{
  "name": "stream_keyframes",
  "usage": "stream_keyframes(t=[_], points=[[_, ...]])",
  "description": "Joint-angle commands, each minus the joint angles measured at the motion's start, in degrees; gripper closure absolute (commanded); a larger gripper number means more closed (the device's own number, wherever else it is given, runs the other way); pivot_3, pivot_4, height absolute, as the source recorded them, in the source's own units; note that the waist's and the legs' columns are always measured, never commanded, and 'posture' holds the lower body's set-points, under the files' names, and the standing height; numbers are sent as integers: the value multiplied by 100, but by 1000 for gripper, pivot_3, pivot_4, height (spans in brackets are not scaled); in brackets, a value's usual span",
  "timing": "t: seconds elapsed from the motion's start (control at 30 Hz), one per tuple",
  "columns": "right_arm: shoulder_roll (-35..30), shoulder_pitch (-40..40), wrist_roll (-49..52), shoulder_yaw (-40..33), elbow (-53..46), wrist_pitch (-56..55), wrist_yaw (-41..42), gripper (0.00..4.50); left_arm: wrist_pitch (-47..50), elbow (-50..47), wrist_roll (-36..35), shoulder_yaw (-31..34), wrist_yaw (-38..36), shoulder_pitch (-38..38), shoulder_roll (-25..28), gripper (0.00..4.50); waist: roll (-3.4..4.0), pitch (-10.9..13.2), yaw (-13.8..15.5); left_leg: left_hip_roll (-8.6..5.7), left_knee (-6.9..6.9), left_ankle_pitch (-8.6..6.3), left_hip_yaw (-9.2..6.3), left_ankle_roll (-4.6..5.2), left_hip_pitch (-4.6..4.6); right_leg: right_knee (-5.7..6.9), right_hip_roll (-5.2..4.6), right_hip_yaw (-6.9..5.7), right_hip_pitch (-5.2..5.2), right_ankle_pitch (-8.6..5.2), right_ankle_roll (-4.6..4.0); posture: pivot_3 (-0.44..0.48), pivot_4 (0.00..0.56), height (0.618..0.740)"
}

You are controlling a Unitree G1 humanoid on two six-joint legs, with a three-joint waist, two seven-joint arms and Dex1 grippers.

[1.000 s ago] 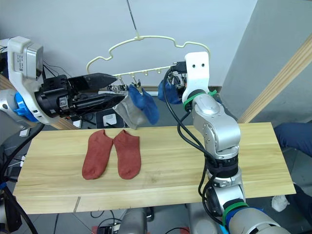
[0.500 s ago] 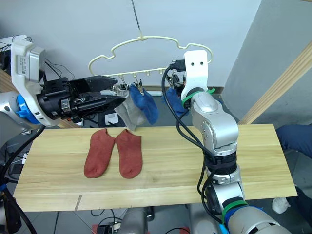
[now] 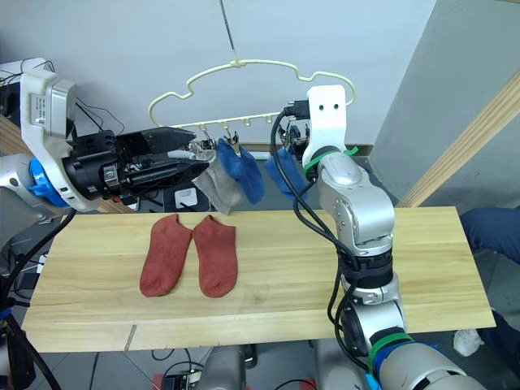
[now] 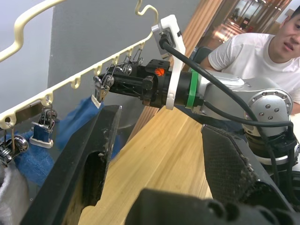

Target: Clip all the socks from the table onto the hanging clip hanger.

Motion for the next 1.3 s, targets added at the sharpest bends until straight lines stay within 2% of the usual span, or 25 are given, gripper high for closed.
stream_keyframes(t=[0.03,0.97,1.07,1.17,1.27,1.3], points=[[29,-161,-3,-16,-124,-174,15,2028,-87,-229,-72,235,16,25,96,1357,0,0,6,0,0,0,0,0,0,0,0,0,0,0,0,-92,328,740],[20,-378,-149,-119,84,-263,-69,2028,-169,-296,-35,190,129,94,44,1357,0,0,69,0,0,0,-1,0,0,0,0,-2,0,1,-2,-98,317,740],[5,-348,-170,-111,51,-233,-85,2617,-179,-309,-24,179,134,98,48,1357,0,0,69,0,0,0,-1,0,0,0,0,-2,0,1,-2,-98,317,740],[3,-340,-182,-116,52,-215,-105,3689,-185,-293,-13,162,134,77,47,1357,0,0,70,0,0,0,-1,0,-1,0,0,-2,0,1,-2,-100,319,740],[-4,-343,-195,-117,59,-221,-116,4385,-194,-281,11,137,136,60,44,1357,0,0,70,0,0,0,-1,0,-1,0,0,-2,0,1,-2,-102,320,740],[-7,-344,-203,-119,60,-224,-124,4490,-197,-279,22,129,137,57,45,1357,0,0,71,0,0,0,-1,0,0,0,0,-2,0,1,-2,-104,320,740]])
